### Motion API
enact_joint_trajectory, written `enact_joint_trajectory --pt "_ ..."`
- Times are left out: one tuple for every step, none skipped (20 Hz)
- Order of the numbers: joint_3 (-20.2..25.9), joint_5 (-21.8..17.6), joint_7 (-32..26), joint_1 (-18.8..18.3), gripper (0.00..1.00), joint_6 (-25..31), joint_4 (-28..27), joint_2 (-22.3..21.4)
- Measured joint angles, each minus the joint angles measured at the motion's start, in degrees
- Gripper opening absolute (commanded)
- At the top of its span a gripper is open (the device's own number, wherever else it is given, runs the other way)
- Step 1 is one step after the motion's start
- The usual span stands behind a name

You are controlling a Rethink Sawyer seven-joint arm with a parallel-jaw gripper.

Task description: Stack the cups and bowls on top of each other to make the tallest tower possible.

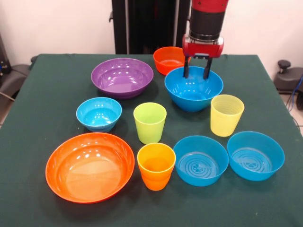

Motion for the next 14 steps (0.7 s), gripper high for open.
enact_joint_trajectory --pt "-0.1 0.0 0.0 0.0 1.00 -0.4 0.0 0.4" --pt "-0.2 0.0 0.0 0.0 1.00 -1.3 -0.1 1.1" --pt "-0.3 0.0 0.0 0.0 1.00 -1.6 -0.1 1.5" --pt "-0.4 0.0 0.0 0.0 1.00 -1.9 -0.1 1.9" --pt "-0.5 0.0 0.0 0.0 1.00 -2.2 -0.1 2.3" --pt "-0.6 -0.1 0.0 0.0 1.00 -2.5 -0.1 2.8" --pt "-0.6 -0.2 0.0 0.0 1.00 -2.6 -0.1 3.0" --pt "-0.6 -0.3 0.0 0.0 1.00 -2.7 -0.1 3.4" --pt "-0.6 -0.4 0.0 0.0 1.00 -2.7 -0.1 3.5" --pt "-0.6 -0.5 0.0 -0.1 1.00 -2.7 -0.1 3.7" --pt "-0.6 -0.5 0.0 -0.1 1.00 -2.7 -0.1 3.7" --pt "-0.6 -0.6 0.0 -0.2 1.00 -2.7 -0.1 3.7" --pt "-0.6 -0.6 0.0 -0.3 1.00 -2.7 -0.1 3.6" --pt "-0.6 -0.5 0.0 -0.4 1.00 -2.7 -0.1 3.5"
